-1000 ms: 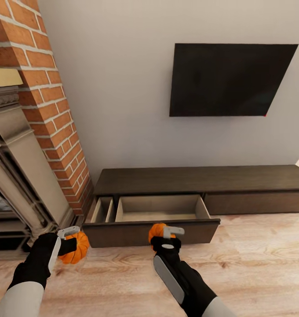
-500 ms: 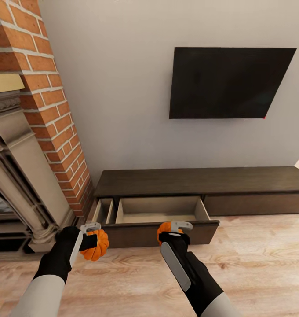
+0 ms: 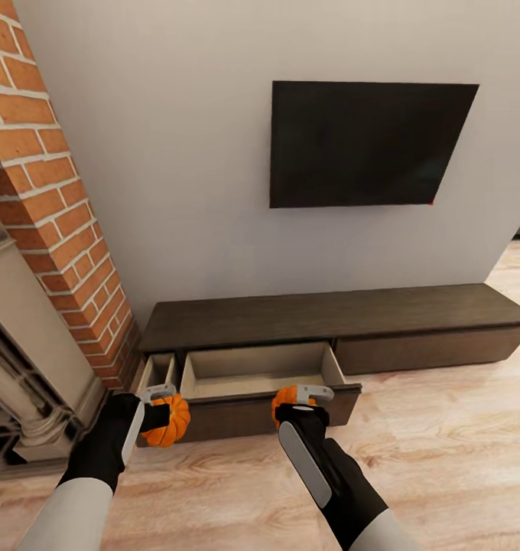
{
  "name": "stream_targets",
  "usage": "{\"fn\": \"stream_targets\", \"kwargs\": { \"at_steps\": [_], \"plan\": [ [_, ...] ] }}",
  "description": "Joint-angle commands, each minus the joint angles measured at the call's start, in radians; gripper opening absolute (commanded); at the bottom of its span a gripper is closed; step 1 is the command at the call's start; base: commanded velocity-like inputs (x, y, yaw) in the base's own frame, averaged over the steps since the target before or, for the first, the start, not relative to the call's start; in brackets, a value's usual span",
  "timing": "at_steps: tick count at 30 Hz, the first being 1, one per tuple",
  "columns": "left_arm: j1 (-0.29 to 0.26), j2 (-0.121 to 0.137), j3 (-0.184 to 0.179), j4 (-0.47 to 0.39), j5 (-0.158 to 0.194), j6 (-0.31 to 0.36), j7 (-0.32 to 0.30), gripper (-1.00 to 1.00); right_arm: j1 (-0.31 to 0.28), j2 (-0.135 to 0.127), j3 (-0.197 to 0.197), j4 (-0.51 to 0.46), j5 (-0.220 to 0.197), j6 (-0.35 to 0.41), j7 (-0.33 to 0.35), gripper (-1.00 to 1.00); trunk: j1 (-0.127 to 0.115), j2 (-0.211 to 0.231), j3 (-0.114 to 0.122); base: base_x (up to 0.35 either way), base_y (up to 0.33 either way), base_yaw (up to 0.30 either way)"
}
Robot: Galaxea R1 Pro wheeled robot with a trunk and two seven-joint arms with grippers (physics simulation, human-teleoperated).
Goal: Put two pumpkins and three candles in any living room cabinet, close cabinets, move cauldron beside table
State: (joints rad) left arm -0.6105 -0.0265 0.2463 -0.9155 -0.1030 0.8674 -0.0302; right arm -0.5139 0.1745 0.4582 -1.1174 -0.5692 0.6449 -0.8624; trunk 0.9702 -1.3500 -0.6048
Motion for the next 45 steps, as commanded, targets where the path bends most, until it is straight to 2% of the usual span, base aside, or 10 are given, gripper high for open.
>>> {"fn": "stream_targets", "kwargs": {
  "at_steps": [1,12,45],
  "plan": [
    [0.000,0.000,0.000,0.000,-0.001,-0.001,0.002,-1.00,0.000,0.000,0.000,0.000,0.001,0.000,0.000,-1.00,0.000,0.000,0.000,0.190,-0.016,-0.004],
    [0.000,0.001,0.002,0.001,0.000,-0.002,0.001,-1.00,0.000,0.000,0.005,-0.002,0.001,-0.007,-0.001,-1.00,0.000,0.000,0.000,0.241,-0.078,0.060],
    [0.000,0.001,0.001,0.000,0.000,-0.004,-0.003,-1.00,0.000,0.000,0.007,-0.001,0.000,-0.010,0.002,-1.00,0.000,0.000,0.000,0.107,-0.037,0.003]
  ]
}}
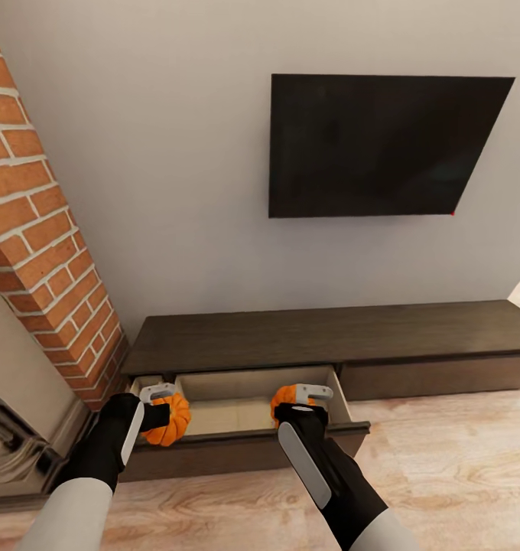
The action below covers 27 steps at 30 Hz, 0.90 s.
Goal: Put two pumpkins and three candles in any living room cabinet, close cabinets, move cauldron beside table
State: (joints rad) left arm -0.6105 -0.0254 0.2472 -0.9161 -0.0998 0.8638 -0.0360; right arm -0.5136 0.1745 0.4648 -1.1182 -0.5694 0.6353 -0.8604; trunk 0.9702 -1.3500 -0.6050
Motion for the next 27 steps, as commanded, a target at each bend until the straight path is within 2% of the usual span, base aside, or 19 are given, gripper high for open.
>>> {"fn": "stream_targets", "kwargs": {
  "at_steps": [1,20,27],
  "plan": [
    [0.000,0.000,0.000,0.000,-0.003,0.000,0.002,-1.00,0.000,0.000,0.000,0.000,0.000,0.000,0.000,-1.00,0.000,0.000,0.000,0.040,-0.026,0.000],
    [0.001,0.003,0.000,0.000,-0.004,0.000,0.005,-1.00,0.001,0.000,0.002,0.000,0.000,0.000,0.000,-1.00,0.000,0.000,0.000,0.163,-0.067,0.014],
    [0.001,0.004,0.000,0.000,-0.005,0.000,0.005,-1.00,0.000,0.000,0.040,0.000,0.000,0.000,0.000,-1.00,0.000,0.000,0.000,0.085,-0.001,0.091]
  ]
}}
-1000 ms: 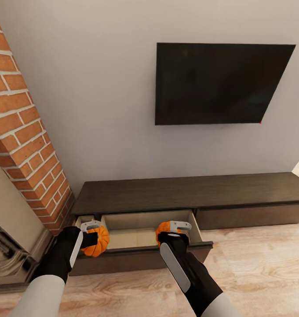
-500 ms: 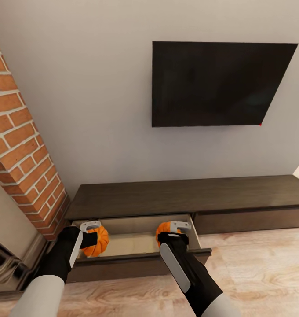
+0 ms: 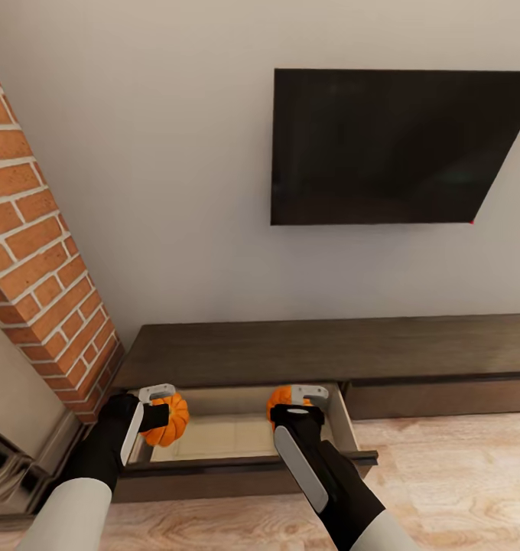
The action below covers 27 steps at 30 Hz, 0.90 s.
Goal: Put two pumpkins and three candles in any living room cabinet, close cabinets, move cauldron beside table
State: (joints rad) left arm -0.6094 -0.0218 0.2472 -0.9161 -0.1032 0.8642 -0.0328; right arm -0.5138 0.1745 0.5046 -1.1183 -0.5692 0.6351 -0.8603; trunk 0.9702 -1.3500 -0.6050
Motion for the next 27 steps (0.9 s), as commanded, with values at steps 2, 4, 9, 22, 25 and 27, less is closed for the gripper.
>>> {"fn": "stream_targets", "kwargs": {
  "at_steps": [2,4,9,22,25,27],
  "plan": [
    [0.000,-0.001,-0.001,0.000,-0.001,0.000,0.003,-1.00,0.000,0.000,0.003,0.000,0.000,0.000,0.000,-1.00,0.000,0.000,0.000,0.058,0.000,0.011],
    [0.000,-0.003,-0.001,0.000,-0.002,0.001,0.004,-1.00,0.000,0.000,0.004,0.000,0.000,0.000,0.000,-1.00,0.000,0.000,0.000,0.024,0.000,0.004],
    [0.000,-0.008,-0.003,0.001,-0.005,0.001,0.006,-1.00,-0.001,0.000,0.004,0.010,-0.003,-0.024,0.024,-1.00,0.000,0.000,0.000,0.005,0.000,0.001],
    [0.000,-0.057,-0.004,0.076,-0.007,-0.082,0.008,-1.00,-0.115,0.000,-0.029,0.262,-0.056,-0.033,0.306,-1.00,0.000,0.000,0.000,0.000,0.000,0.000],
    [0.000,-0.062,-0.003,0.082,-0.007,-0.089,0.009,-1.00,-0.115,0.000,-0.028,0.262,-0.054,-0.034,0.306,-1.00,0.000,0.000,0.000,0.000,0.000,0.000],
    [0.000,-0.067,-0.003,0.083,-0.008,-0.090,0.009,-1.00,-0.115,0.000,-0.028,0.262,-0.053,-0.033,0.306,-1.00,0.000,0.000,0.000,0.000,0.000,0.000]
  ]
}}
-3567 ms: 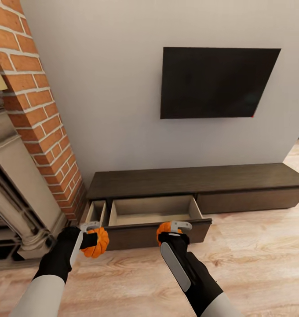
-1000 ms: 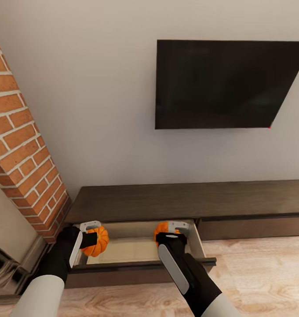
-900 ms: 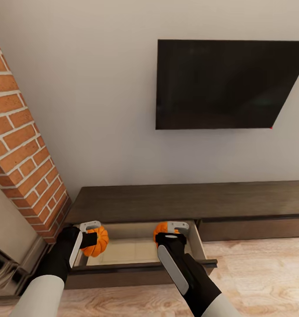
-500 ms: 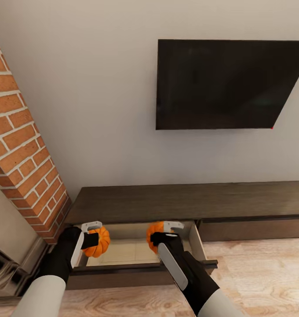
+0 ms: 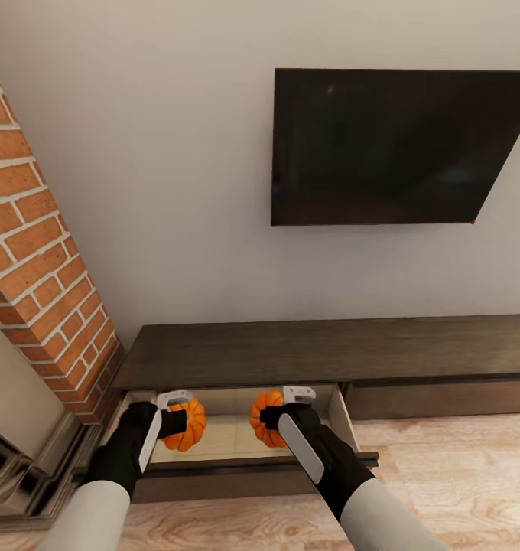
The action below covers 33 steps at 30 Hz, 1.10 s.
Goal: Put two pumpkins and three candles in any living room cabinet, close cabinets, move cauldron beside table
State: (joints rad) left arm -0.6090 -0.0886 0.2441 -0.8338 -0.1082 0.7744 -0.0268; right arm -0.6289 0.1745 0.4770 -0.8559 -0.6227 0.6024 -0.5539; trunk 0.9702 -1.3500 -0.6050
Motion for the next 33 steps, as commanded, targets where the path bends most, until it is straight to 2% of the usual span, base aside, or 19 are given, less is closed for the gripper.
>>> {"fn": "stream_targets", "kwargs": {
  "at_steps": [1,12,18,27,33],
  "plan": [
    [0.000,-0.002,-0.001,0.000,-0.003,-0.001,0.003,-1.00,0.000,0.000,0.000,0.000,0.001,-0.001,0.000,-1.00,0.000,0.000,0.000,0.000,0.000,0.000],
    [0.000,-0.006,-0.002,0.002,-0.004,-0.002,0.002,-1.00,0.000,0.000,0.000,0.000,0.004,-0.013,0.002,-1.00,0.000,0.000,0.000,0.075,0.000,0.000],
    [0.000,-0.006,-0.002,0.002,-0.004,-0.002,0.002,-1.00,0.000,0.000,0.003,0.001,0.006,-0.049,0.005,-1.00,0.000,0.000,0.000,0.100,0.000,0.000],
    [0.000,-0.009,-0.002,0.002,-0.004,-0.002,0.002,-1.00,0.000,0.000,0.005,0.001,0.007,-0.053,0.007,-1.00,0.000,0.000,0.000,0.222,-0.016,0.000],
    [0.000,-0.011,-0.002,0.002,-0.004,-0.003,0.002,-1.00,0.000,0.000,0.005,0.000,0.006,-0.053,0.010,-1.00,0.000,0.000,0.000,0.043,-0.083,-0.038]
  ]
}}
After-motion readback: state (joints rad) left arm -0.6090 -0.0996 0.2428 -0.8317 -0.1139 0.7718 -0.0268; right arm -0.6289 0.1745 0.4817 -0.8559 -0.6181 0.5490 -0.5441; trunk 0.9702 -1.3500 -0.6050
